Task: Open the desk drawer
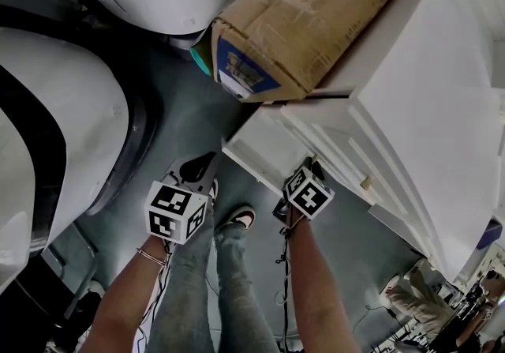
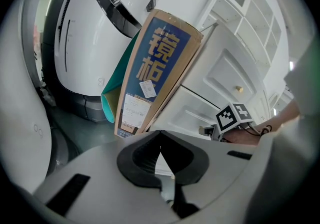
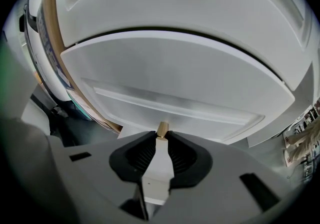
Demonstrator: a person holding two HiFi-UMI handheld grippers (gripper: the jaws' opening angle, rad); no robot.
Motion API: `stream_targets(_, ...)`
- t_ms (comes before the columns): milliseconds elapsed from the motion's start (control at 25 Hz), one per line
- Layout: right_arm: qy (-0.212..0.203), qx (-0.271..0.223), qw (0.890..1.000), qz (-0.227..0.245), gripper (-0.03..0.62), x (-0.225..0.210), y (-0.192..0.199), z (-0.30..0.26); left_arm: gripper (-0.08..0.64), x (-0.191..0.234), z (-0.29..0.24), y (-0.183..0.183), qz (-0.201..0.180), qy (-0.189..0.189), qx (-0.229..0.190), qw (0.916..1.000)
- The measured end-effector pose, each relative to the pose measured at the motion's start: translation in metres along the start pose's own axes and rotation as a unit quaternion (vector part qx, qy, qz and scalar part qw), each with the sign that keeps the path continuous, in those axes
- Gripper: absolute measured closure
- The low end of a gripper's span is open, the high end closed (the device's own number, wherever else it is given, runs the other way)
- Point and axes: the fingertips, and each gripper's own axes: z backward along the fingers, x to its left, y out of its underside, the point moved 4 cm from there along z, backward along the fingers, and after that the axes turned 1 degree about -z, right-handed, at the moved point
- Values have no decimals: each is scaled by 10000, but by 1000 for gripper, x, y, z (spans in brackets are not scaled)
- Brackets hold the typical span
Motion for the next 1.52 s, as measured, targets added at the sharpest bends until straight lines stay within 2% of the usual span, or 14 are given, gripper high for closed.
stream_targets(1520, 44, 252, 9997, -5, 509, 13, 56, 33, 543, 2, 26, 23, 220, -214, -213, 9993)
